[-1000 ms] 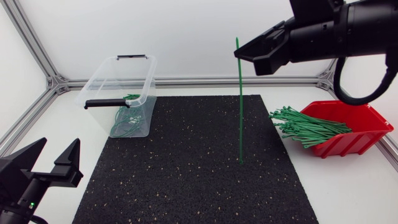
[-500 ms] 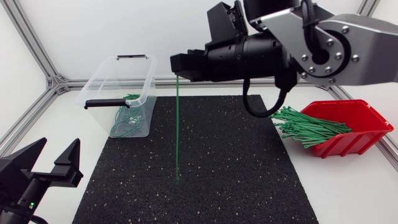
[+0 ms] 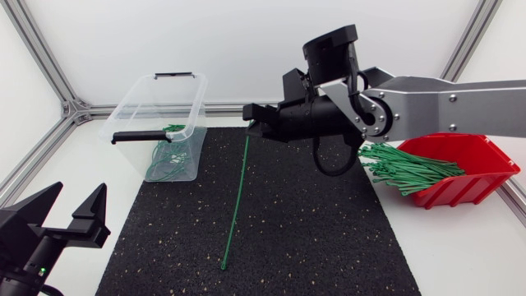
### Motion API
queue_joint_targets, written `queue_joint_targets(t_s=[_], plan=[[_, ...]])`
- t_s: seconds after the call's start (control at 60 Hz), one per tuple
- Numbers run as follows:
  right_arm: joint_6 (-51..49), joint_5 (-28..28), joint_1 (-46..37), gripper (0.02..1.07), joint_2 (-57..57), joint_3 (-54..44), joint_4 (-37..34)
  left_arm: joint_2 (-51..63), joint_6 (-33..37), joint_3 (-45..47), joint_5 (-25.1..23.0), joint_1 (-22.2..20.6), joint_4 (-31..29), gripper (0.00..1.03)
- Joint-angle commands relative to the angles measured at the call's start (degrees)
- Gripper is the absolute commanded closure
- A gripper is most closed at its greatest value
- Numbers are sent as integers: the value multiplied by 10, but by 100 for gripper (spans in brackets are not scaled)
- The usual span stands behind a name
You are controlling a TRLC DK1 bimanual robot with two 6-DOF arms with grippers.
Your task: Take a green cable tie from the red box, thread the tail through the head to close it, then place it in the transparent bin on the left.
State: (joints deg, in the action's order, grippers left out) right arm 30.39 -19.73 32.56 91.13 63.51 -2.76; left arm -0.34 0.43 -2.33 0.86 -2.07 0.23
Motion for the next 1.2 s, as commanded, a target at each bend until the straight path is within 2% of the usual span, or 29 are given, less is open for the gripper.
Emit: queue_joint_targets(t_s=[0.0,0.15,0.217,0.367,0.467,0.55,0.617,0.7,0.783,0.967,1.067,1.183], plan=[[14,-4,-20,101,9,-27,5,3,-3,22,-2,-2,-15,4],[-9,-5,-42,101,-10,-68,6,3,-3,22,-2,-2,-15,4],[-19,-2,-47,90,-18,-80,3,4,-3,22,-2,-2,-15,4],[-59,2,-50,72,-44,-108,-3,3,-3,22,-2,-1,-15,4],[-96,29,-51,65,-68,-111,-22,3,-3,22,-3,0,-15,4],[-153,71,-56,65,-98,-112,-29,3,-3,22,-2,0,-15,4],[-188,77,-70,63,-114,-109,-36,4,-3,22,-3,0,-15,4],[-252,77,-72,58,-114,-83,-80,3,-3,22,-3,0,-16,4],[-307,71,-63,41,-111,-63,-119,3,-3,22,-3,0,-15,4],[-440,76,-19,38,-96,-32,-175,3,-3,22,-3,0,-16,4],[-501,83,3,15,-75,-15,-211,4,-3,22,-3,0,-16,4],[-538,94,24,13,-59,0,-239,4,-3,22,-3,0,-16,4]])
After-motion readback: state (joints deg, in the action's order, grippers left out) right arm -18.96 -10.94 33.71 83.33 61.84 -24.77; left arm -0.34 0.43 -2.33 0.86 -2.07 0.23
